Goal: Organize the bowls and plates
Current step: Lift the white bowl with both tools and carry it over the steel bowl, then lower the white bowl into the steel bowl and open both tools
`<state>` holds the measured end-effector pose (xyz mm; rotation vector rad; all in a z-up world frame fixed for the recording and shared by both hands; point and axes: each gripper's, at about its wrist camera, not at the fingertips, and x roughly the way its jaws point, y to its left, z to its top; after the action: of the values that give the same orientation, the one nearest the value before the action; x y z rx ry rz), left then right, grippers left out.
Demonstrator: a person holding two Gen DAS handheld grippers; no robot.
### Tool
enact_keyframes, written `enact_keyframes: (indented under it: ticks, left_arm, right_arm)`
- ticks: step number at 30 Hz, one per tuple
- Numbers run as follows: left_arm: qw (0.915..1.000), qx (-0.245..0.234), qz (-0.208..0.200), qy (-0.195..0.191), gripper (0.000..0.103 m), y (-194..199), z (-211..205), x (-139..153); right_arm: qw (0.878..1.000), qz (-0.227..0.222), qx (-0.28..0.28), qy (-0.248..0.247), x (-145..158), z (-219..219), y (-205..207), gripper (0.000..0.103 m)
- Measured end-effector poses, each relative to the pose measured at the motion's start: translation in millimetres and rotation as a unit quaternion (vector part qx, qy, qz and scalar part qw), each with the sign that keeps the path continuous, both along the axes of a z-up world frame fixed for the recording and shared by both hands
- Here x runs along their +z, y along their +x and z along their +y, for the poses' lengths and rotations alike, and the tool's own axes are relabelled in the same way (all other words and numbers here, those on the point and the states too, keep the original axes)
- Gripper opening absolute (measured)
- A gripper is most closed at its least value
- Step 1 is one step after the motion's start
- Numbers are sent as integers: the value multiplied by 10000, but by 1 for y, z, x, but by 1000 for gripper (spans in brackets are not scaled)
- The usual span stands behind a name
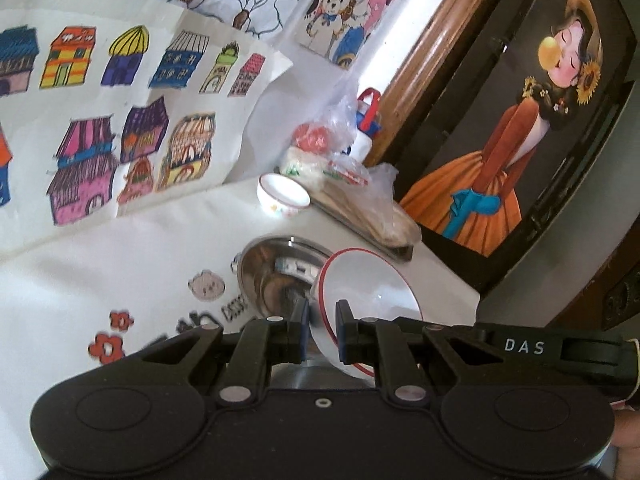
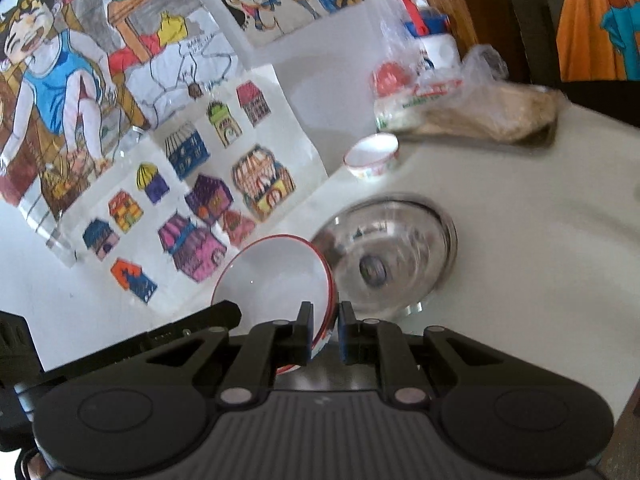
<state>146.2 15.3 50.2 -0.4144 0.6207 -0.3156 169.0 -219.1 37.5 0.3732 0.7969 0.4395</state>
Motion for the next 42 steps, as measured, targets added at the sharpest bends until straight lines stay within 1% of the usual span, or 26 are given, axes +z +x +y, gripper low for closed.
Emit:
enact_keyframes:
  ticks: [10, 16, 21, 30, 42]
  left_arm:
    - [9994, -89, 308, 115, 14, -27, -1, -22]
    - [9981, -163, 564, 183, 14, -37, 1, -36]
    - [9963, -246, 790, 218, 14, -33, 1, -43]
    - [9941, -318, 936, 442, 14, -24, -4, -41]
    - [9907, -457, 1160, 546, 14, -13, -6, -43]
  right_arm:
    - [9991, 318, 197, -218, -18, 3, -26, 15]
    - [9967, 616, 360, -392, -27, 9, -30, 15]
    - [9949, 707, 433, -573, -28, 13, -28, 15]
    - [9902, 852, 605, -926, -29, 23, -19, 16]
    - [9832, 884, 817, -1373, -21, 31, -15, 17]
